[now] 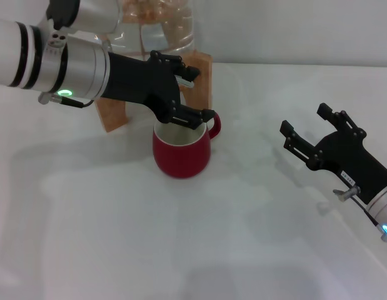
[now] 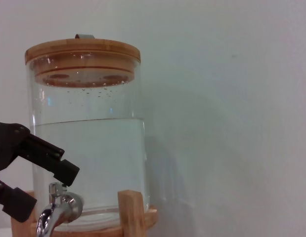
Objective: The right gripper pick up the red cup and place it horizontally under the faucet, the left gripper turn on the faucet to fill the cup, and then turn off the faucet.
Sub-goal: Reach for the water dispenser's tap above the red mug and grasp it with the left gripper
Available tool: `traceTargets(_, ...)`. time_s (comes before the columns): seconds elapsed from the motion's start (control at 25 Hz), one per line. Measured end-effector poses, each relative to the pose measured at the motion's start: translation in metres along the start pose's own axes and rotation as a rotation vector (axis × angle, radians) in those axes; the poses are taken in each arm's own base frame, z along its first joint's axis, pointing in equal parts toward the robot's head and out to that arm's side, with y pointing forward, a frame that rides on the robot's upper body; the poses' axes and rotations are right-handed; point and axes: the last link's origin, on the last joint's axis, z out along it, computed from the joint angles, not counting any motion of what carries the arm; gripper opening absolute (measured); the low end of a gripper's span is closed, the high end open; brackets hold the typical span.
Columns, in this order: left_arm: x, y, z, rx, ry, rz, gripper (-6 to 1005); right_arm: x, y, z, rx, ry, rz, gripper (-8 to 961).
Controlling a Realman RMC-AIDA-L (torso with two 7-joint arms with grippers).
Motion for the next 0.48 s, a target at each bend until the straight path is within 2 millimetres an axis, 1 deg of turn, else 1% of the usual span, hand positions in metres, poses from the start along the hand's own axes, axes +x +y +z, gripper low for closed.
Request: traceTargets(0.48,0.0017,0.0009,-0.0012,-0.007,0.000,0.001,845,-0.0001,-0.0002,0.0003,0.000,0.000,-0.001,869)
